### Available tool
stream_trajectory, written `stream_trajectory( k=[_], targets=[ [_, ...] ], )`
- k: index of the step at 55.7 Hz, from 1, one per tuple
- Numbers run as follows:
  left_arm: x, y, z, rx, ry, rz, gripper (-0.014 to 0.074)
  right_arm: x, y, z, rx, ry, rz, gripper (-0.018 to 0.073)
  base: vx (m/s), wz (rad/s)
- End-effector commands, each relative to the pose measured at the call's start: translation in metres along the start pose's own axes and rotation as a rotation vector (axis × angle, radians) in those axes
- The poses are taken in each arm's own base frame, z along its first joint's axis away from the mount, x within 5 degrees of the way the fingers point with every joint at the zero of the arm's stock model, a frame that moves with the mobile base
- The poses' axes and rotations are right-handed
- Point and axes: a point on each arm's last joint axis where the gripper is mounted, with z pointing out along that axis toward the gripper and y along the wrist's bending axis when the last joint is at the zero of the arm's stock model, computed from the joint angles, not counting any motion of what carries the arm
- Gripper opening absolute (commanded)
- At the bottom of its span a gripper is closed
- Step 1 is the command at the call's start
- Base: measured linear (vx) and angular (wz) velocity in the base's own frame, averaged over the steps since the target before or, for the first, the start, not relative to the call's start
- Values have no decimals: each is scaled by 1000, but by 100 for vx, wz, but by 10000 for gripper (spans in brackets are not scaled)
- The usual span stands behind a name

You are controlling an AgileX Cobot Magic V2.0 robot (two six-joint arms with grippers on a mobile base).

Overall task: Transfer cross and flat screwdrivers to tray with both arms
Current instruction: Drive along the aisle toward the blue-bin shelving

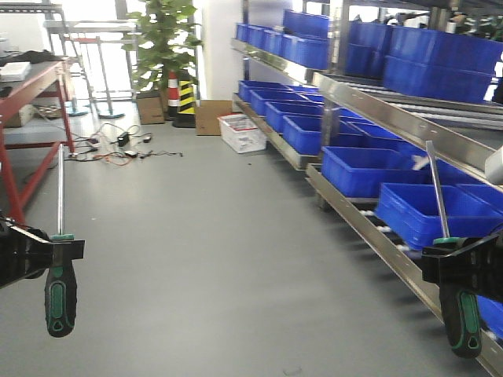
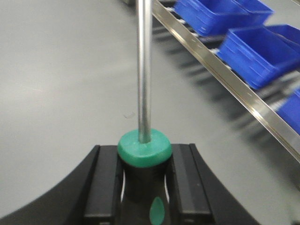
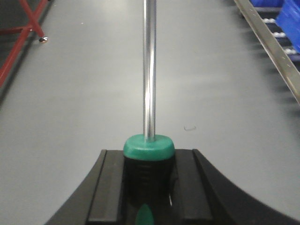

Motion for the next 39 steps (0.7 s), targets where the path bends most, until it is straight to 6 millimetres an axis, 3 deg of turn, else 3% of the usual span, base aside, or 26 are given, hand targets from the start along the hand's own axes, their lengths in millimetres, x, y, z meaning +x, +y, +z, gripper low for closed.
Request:
stream_trajectory(
  k=[1, 39],
  targets=[
    [-16, -6, -13, -2, -116, -17, -1, -18, 1, -13, -9, -138, -5, -8, 57, 34],
    [-16, -6, -13, -2, -116, -17, -1, -18, 1, -13, -9, -138, -5, -8, 57, 28]
  ],
)
